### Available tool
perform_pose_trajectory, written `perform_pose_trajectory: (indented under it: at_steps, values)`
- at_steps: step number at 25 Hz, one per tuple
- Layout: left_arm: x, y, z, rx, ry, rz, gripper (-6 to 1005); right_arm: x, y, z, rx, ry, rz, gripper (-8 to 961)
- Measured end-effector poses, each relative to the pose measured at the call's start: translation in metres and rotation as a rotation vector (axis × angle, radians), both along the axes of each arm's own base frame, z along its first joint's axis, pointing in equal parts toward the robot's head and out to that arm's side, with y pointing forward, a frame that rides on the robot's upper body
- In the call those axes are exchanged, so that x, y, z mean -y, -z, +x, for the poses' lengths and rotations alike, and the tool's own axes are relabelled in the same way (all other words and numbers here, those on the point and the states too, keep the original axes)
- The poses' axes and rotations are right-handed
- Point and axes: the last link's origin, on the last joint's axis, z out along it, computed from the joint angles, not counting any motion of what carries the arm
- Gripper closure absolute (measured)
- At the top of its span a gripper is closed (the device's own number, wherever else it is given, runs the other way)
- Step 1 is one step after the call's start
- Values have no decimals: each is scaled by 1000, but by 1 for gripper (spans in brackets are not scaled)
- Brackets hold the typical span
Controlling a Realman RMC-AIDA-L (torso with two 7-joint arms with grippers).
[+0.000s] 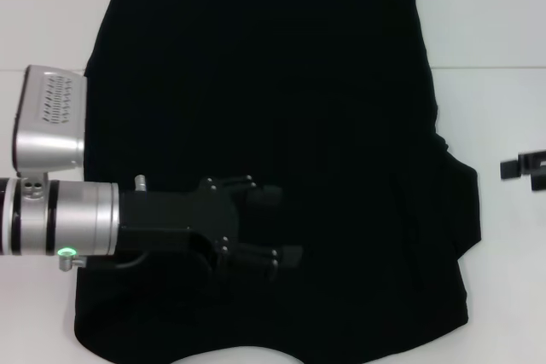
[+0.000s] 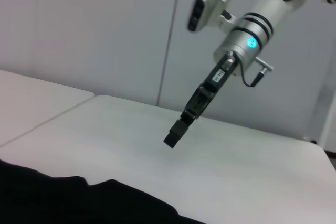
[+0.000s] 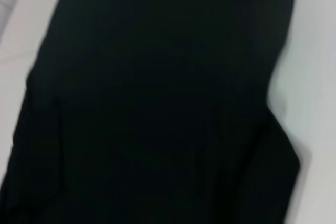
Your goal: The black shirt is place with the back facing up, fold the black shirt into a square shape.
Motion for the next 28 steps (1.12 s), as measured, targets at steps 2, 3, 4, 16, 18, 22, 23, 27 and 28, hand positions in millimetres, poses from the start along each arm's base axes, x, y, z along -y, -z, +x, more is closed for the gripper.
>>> perform_pose_trajectory:
  at_steps: [2,3,4,16,18,22,23,27,28]
  values:
    - [0,2,2,-9,18,-3,62,2,4,1,15,9,-23,102]
    - [-1,2,3,-12,22,-3,62,2,7,2,23,12,-32,102]
    - [-2,3,3,-14,23,-2,62,2,10,2,30,12,-40,102]
    - [-8,4,5,-27,18,17,62,-11,52,0,135,18,-70,103]
    - [-8,4,5,-27,19,17,62,-13,56,0,146,18,-71,102]
    - [-9,4,4,-32,13,25,62,-15,61,0,156,20,-68,103]
    - [-9,4,3,-34,10,29,63,-15,61,0,158,20,-64,103]
    - [-11,4,3,-39,4,39,63,-16,64,1,163,21,-52,156]
    - [-11,4,2,-40,3,40,63,-17,65,1,166,21,-50,182]
